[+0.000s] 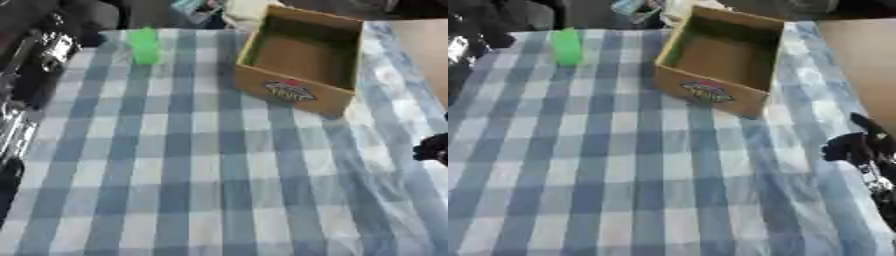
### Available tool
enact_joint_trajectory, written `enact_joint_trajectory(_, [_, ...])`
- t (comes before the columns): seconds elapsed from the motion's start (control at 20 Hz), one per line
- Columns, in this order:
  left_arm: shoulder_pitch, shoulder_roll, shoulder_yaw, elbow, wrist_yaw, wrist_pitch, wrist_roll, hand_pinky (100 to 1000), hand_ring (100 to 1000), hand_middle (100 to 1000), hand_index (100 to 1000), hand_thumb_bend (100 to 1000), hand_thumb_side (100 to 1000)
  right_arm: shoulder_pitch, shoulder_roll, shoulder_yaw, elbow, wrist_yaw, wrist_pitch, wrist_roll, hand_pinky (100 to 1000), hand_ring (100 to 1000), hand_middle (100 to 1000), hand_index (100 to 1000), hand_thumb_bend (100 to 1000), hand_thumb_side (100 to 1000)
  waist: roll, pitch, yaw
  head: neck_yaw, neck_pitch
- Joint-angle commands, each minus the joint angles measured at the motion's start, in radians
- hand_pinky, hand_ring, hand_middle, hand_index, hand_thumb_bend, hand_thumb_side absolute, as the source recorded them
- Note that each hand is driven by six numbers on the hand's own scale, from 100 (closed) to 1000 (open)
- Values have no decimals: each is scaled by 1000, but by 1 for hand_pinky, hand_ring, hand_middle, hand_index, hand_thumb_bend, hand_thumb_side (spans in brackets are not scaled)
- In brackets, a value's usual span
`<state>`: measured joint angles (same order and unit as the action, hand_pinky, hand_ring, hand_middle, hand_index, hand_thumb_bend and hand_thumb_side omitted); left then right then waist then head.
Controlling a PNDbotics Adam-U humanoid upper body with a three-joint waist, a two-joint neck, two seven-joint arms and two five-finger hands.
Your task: Pick up objects on the table and place them in the box.
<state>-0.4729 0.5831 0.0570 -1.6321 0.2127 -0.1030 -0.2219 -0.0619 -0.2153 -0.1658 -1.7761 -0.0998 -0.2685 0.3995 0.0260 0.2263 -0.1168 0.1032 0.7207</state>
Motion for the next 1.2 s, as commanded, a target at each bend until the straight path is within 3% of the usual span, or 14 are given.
enact_joint_trajectory(0.05, [-71,85,-7,69,-43,-12,5,849,746,707,899,100,614,-5,-11,1,-21,-1,-2,4,646,667,626,965,100,605,2,-19,-9,5,1])
enact_joint_trajectory(0.5, [-339,180,-48,484,-348,-103,-40,870,789,781,945,100,497,-1,-19,10,-19,-1,-2,15,646,669,625,965,100,606,21,-24,-55,19,1])
enact_joint_trajectory(0.7, [-425,175,-37,658,-528,-182,-49,862,786,781,945,100,478,-2,-24,15,-19,0,-2,20,646,670,625,965,100,606,31,-22,-74,24,1])
enact_joint_trajectory(0.85, [-480,172,-26,775,-660,-224,-41,853,784,774,938,100,353,-3,-30,19,-19,1,-3,26,646,670,625,965,100,606,40,-18,-90,32,-3])
enact_joint_trajectory(0.95, [-512,165,-14,844,-758,-241,-22,839,770,759,929,100,375,-3,-32,21,-19,2,-3,28,647,671,624,965,100,607,44,-15,-99,37,-5])
enact_joint_trajectory(1.05, [-541,158,-3,899,-850,-247,11,829,767,761,933,281,392,-4,-34,23,-19,3,-4,31,647,672,624,965,100,607,48,-12,-108,42,-6])
enact_joint_trajectory(1.2, [-571,142,10,955,-970,-238,70,828,779,780,944,420,457,-8,-36,25,-19,2,-4,34,647,672,624,965,100,608,55,-7,-121,48,-12])
